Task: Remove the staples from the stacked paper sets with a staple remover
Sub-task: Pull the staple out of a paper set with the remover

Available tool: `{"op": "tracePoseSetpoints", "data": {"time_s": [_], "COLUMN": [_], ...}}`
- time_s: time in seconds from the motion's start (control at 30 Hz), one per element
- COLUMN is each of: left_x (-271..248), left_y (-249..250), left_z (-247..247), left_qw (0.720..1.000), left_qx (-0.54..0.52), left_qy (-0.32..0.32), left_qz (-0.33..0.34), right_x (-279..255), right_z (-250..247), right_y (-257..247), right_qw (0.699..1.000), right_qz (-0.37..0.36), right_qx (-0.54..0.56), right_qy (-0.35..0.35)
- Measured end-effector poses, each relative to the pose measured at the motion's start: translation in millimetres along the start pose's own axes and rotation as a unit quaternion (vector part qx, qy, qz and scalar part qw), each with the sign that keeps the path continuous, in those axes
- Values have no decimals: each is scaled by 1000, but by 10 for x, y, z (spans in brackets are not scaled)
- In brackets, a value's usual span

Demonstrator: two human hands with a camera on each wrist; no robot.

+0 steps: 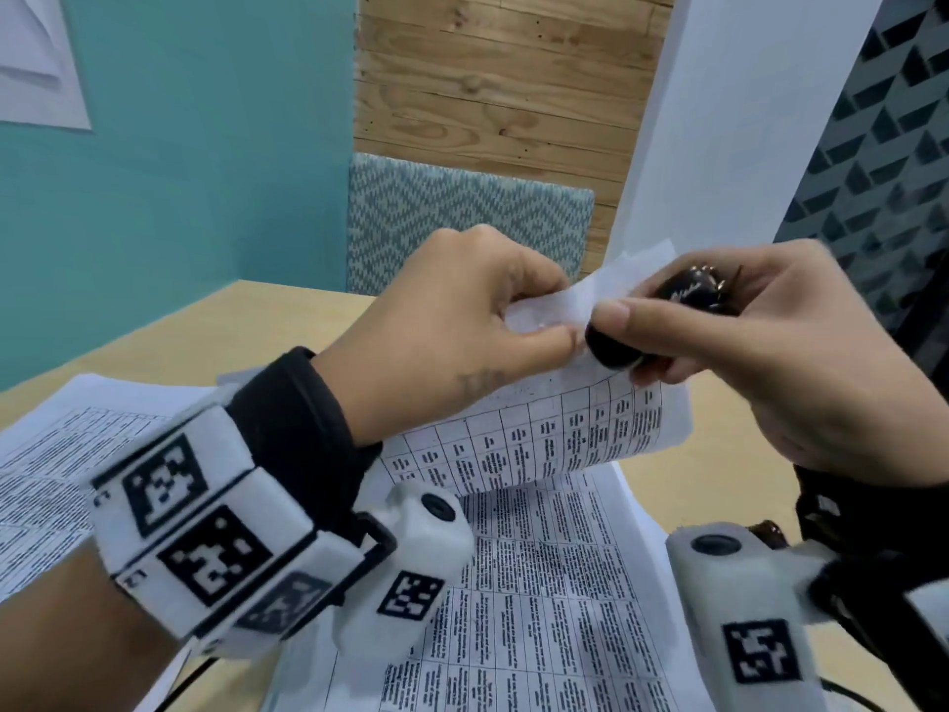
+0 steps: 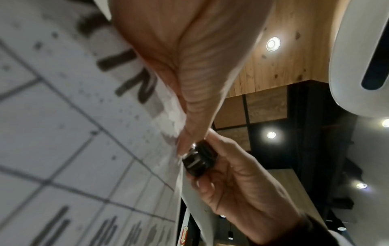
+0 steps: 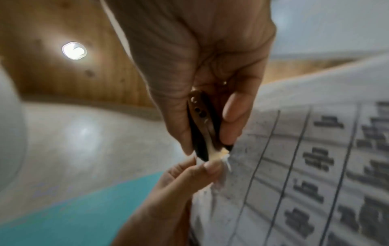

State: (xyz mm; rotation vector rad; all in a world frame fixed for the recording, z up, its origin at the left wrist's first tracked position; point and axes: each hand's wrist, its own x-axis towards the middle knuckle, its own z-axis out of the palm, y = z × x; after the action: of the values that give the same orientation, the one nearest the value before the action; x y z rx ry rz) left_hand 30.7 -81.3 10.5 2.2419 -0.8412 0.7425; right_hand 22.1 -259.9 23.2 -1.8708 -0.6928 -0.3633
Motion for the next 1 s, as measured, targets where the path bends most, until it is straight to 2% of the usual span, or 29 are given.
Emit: {"op": "tracePoseSetpoints", "data": {"time_s": [0.07, 0.13, 0.27, 0.37, 0.53, 0.67, 0.77, 0.87, 1.0], "left_x": [-3, -15, -21, -12, 14, 34, 34, 44, 51], "left_y": [-9, -13, -66, -95, -115, -214, -264, -300, -317], "left_z": [-1, 30, 65, 33, -26, -49, -34, -1, -35], "left_qw": [1000, 1000, 993, 993, 996, 993, 989, 989, 988], "left_qx": [-15, 12, 111, 97, 26, -41, -58, -23, -27], "left_qy": [-7, 1, 34, 41, -3, -36, -50, -28, -32], "left_qz": [-13, -24, -39, -47, -84, -105, -126, -146, -147], "right_x": [-53, -82, -103, -104, -68, -11, 8, 6, 44], "right_z": [45, 85, 44, -30, -8, 32, 79, 112, 7], "right_y": [-22, -32, -87, -117, -73, 55, 137, 189, 192], "right_qw": [990, 972, 964, 969, 981, 975, 943, 901, 902], "right_qz": [-68, -90, -94, -92, -56, -22, 45, 81, 73], "right_qx": [-126, -213, -239, -220, -188, -209, -278, -337, -362], "right_qy": [17, 36, 61, 64, -7, -74, -176, -261, -224]}}
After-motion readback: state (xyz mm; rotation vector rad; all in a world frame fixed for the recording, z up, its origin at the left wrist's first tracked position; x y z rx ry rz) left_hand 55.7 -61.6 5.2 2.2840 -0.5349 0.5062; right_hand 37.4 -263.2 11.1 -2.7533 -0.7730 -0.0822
